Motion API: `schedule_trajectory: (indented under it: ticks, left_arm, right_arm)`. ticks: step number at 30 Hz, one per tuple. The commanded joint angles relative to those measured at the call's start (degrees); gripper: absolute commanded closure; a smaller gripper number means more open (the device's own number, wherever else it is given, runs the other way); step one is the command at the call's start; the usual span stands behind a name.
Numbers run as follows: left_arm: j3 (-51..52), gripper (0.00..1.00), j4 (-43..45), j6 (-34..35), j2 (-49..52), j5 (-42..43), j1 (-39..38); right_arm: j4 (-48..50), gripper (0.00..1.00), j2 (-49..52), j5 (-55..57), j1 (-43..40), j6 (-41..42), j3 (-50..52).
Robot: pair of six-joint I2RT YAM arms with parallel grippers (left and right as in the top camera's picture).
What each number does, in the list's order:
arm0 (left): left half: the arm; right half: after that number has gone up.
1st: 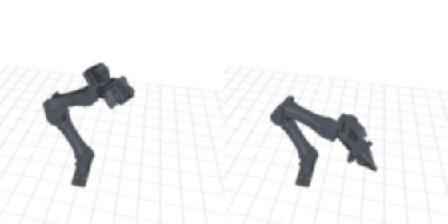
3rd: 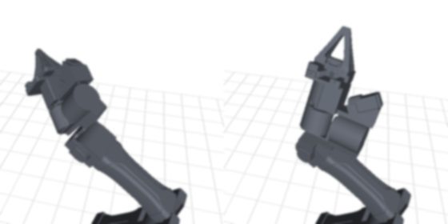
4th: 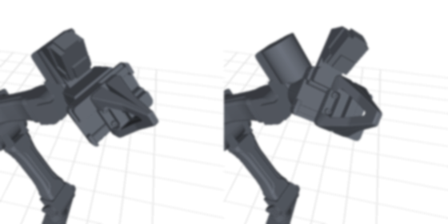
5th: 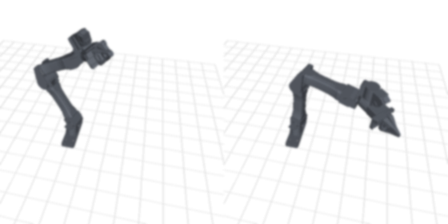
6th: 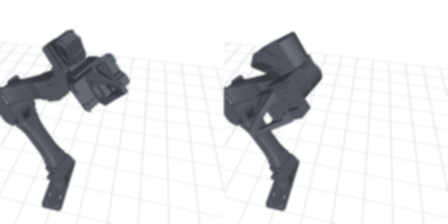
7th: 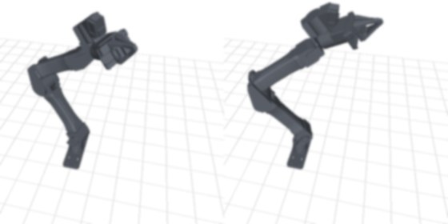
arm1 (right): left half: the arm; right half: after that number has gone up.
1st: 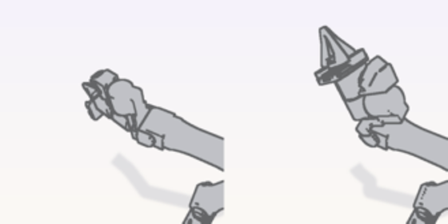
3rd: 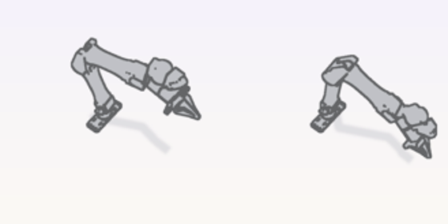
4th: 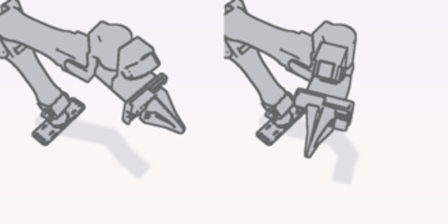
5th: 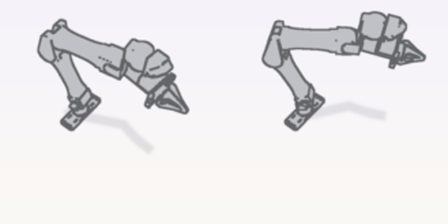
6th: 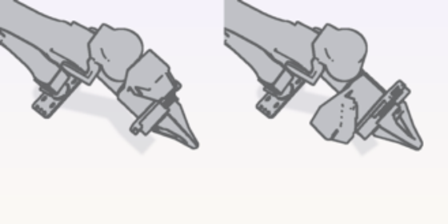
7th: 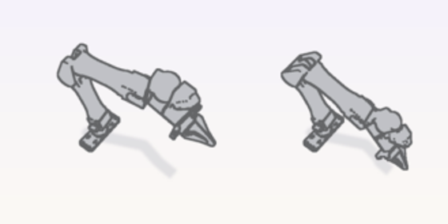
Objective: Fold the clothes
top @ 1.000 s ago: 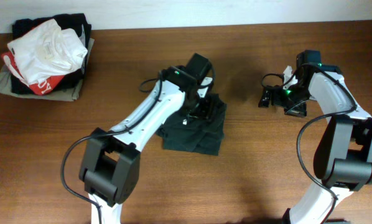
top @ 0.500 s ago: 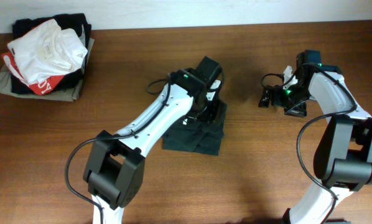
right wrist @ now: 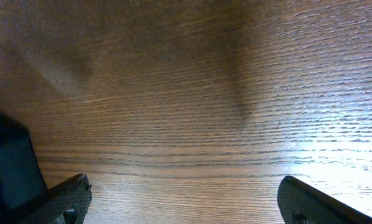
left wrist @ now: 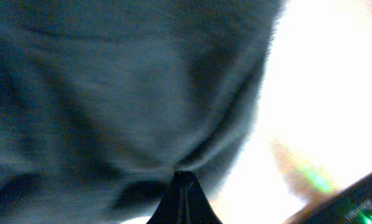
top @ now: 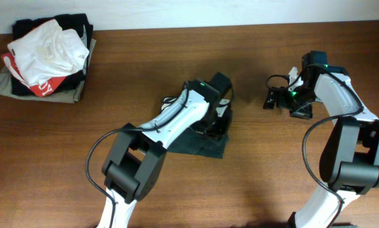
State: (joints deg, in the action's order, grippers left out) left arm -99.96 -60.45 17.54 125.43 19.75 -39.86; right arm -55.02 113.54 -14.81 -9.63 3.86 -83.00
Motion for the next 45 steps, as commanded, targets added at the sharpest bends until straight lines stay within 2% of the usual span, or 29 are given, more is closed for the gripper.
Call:
schedule_trajectory:
  ticks: [1,11,19,24,37,45]
  left_arm:
    - [0.07,0.99,-0.24,-1.33,-0.28,0.63,-1.09]
    - [1.25,1.0,-1.11,-2.93,-0.2,-2.62,-0.81]
    - [-7.8,0.99,-1.95,-3.91,-6.21,-3.06,6.67]
    - [-7.21,0.99,-1.51,-3.85,-4.83,-3.02,8.96]
    - [-5.01,0.99,-1.68,-1.73,7.89,-0.85,-1.22]
    - [-6.45,0.99,-4.02,-1.81,6.78,-2.8,-1.36]
  right_arm:
    - [0.02,0.01,0.31,0.48,-0.15,-0.24,0.37]
    - [0.02,0.01,0.31,0.48,-0.15,-0.22,0.37]
    - [0.02,0.01,0.31,0.48,-0.15,-0.24,0.37]
    - [0.02,0.01,0.31,0.5,-0.15,-0.24,0.37]
    - [0.02,0.01,0.31,0.5,-0.15,-0.22,0.37]
    - [0.02,0.01,0.31,0.48,-0.15,-0.24,0.37]
